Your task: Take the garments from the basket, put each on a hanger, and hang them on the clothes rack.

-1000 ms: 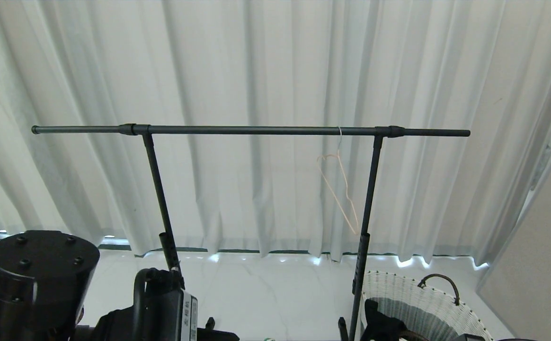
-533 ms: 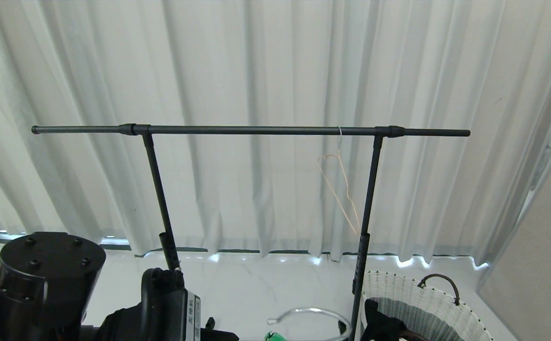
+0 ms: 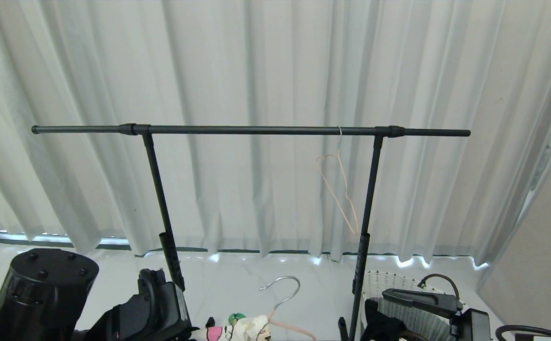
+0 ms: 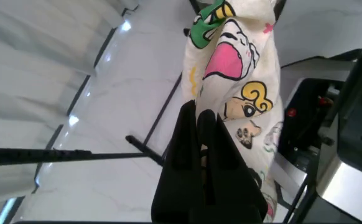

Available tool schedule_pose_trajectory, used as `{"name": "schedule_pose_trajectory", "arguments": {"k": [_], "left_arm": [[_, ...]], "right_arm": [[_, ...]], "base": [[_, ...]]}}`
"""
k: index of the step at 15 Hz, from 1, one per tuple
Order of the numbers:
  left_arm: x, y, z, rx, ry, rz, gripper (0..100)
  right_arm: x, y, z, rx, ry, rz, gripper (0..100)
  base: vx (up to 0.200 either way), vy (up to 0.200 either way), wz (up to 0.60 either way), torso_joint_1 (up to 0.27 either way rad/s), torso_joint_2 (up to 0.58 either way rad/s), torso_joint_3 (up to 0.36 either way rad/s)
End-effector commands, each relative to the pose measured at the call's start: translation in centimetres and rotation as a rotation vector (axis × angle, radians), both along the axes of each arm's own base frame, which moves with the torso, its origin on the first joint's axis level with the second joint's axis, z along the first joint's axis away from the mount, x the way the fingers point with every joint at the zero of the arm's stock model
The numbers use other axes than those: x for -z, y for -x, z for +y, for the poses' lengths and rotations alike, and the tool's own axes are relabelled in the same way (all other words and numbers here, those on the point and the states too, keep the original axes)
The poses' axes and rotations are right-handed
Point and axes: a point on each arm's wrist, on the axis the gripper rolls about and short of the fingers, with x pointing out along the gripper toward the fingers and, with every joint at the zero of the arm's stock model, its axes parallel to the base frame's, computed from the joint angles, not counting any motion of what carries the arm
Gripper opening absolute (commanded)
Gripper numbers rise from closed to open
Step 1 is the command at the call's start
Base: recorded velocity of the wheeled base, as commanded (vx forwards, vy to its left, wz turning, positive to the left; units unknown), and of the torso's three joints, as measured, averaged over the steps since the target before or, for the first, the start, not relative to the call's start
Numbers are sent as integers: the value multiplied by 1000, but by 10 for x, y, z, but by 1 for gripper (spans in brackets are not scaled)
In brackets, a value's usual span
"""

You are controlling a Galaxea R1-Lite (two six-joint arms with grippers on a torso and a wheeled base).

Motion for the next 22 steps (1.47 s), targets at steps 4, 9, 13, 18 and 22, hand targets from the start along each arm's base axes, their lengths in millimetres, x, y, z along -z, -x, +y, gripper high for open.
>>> {"name": "schedule_pose_trajectory", "arguments": {"k": [4,9,13,18,22], "left_arm": [[-25,-21,7,-191,208,-117,0],[-58,-22,5,-190,368,-310,0],[-69,-17,5,-153,377,-375,0],[-68,-18,4,-144,364,-378,0],[-75,-19,1,-131,379,-398,0]], "right_arm": [[22,-8,12,25,74,163,100],[35,-30,31,263,-36,498,100],[29,-58,32,378,-134,626,100],[-23,-52,19,392,-83,767,100],[-15,-56,35,435,-82,910,100]], "base": [[0,0,0,0,0,0],[0,0,0,0,0,0],[0,0,0,0,0,0],[0,0,0,0,0,0],[0,0,0,0,0,0]]}}
